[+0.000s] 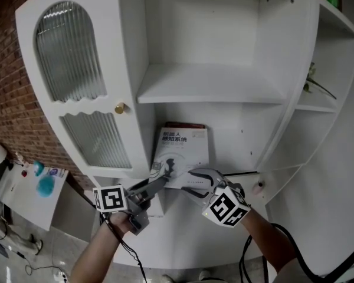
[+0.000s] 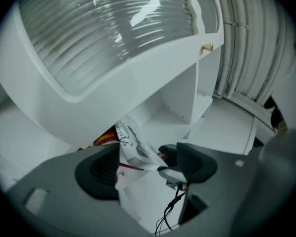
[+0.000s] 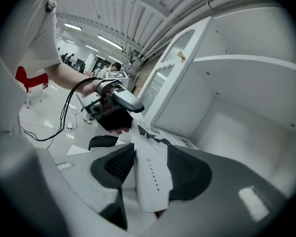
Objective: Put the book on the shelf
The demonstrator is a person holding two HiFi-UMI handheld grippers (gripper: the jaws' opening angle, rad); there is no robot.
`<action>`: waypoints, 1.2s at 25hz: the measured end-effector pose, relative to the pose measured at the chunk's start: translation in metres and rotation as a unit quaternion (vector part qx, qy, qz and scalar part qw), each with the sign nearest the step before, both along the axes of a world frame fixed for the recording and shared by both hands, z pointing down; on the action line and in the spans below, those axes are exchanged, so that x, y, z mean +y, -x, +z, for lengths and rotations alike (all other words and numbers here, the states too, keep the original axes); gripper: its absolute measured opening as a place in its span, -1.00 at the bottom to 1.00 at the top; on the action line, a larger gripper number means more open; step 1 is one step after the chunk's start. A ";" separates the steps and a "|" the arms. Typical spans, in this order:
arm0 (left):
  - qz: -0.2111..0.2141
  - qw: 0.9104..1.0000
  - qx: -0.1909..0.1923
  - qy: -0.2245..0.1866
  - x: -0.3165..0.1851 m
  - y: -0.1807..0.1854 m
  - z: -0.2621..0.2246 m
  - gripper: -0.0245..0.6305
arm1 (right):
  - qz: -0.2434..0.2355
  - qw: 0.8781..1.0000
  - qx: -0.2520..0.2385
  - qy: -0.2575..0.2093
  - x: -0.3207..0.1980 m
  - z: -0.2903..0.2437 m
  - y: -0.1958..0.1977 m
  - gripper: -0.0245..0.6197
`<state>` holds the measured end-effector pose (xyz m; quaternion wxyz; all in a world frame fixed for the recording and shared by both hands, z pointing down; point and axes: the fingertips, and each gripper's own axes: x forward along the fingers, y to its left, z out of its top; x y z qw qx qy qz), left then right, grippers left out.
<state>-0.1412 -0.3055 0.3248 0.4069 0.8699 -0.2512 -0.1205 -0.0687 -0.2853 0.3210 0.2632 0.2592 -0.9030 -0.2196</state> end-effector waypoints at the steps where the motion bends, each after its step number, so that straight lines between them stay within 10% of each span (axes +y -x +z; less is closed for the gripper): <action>1: -0.009 1.000 -0.005 -0.003 0.001 0.006 0.001 0.17 | 0.002 1.000 -0.003 0.004 -0.003 -0.001 -0.001 -0.27; 15: -0.078 0.989 -0.084 -0.094 0.061 0.018 0.009 -0.02 | 0.017 0.996 -0.089 0.019 -0.035 -0.019 -0.017 -0.27; 24: -0.217 0.951 -0.157 -0.156 0.117 0.010 0.010 -0.62 | 0.097 0.953 -0.269 0.098 0.077 -0.006 -0.128 -0.73; 30: -0.275 0.928 -0.191 -0.162 0.175 -0.018 0.043 -0.90 | 0.134 0.943 -0.288 0.105 0.153 0.033 -0.199 -0.91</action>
